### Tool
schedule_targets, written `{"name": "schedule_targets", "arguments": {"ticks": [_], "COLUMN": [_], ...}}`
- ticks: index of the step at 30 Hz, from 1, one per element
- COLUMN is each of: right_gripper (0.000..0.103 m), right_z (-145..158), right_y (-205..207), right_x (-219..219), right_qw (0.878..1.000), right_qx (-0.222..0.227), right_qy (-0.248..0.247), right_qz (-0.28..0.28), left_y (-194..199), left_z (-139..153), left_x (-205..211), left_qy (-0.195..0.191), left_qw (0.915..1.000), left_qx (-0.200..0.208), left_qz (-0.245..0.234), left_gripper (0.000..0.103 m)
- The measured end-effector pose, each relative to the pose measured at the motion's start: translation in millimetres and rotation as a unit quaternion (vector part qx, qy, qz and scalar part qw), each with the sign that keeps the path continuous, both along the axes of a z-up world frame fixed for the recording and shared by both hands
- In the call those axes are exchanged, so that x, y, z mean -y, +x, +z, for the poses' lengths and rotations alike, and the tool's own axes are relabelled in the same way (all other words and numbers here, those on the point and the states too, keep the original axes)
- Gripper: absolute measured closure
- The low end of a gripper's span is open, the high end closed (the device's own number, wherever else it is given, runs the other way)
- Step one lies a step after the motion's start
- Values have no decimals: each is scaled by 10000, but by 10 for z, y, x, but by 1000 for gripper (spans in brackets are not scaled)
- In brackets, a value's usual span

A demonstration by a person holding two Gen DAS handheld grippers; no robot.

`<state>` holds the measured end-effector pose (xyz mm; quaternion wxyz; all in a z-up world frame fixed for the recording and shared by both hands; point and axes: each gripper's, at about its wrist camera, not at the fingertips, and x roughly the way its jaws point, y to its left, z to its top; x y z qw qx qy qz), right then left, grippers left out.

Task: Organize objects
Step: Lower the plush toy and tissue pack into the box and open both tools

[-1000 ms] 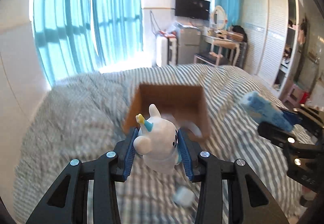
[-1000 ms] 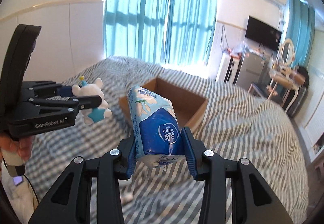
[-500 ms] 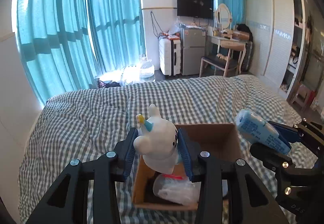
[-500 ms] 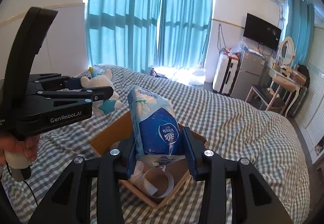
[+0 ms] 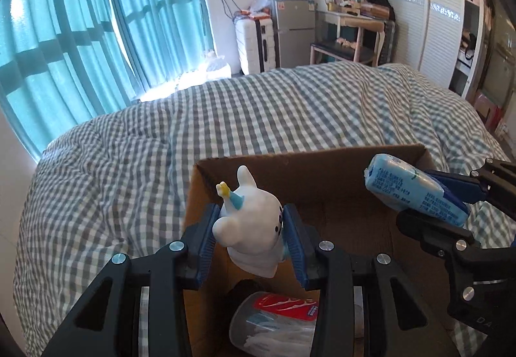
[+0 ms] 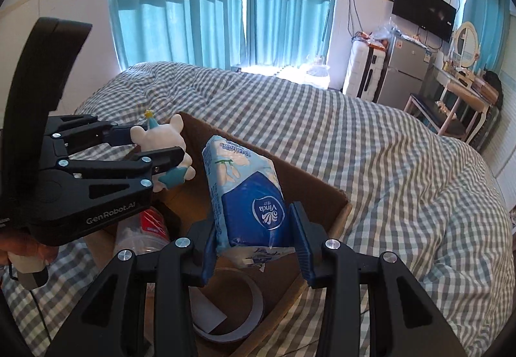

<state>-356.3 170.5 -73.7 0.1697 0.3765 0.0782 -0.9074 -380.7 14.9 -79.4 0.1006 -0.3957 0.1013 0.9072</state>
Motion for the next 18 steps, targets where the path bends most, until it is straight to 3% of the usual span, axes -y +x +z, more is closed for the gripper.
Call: {"name": "schedule_targets", "arguments": {"ticks": [11,12,13,15,18], "right_gripper": [60,58,49,36,36], "right_z": [-76,-56,-15,90,290], "right_y": [62,75,104,174,274], "right_x": [3,7,0,-23,-59], "right_qw": [10000,10000,10000,9998,9994], "right_qx": [95,93,58,-62,-210], "right_qy": [10,-15,-42,-108,-132], "right_qz": [-15,-31,-68,-166,-260], "left_y": [78,101,124,183,315], "left_z": [-101,-83,-52,23,196], "left_x": [-30,-31,-28,-30,-49], "left_qy": [-98,-100,-120,-218,-363], "left_qw": [9997,9996,9997,9997,9993], "left_qx": [231,234,213,118,-69], "left_qz": [-67,-78,-70,-27,1], "left_gripper": [59,57,53,23,17]}}
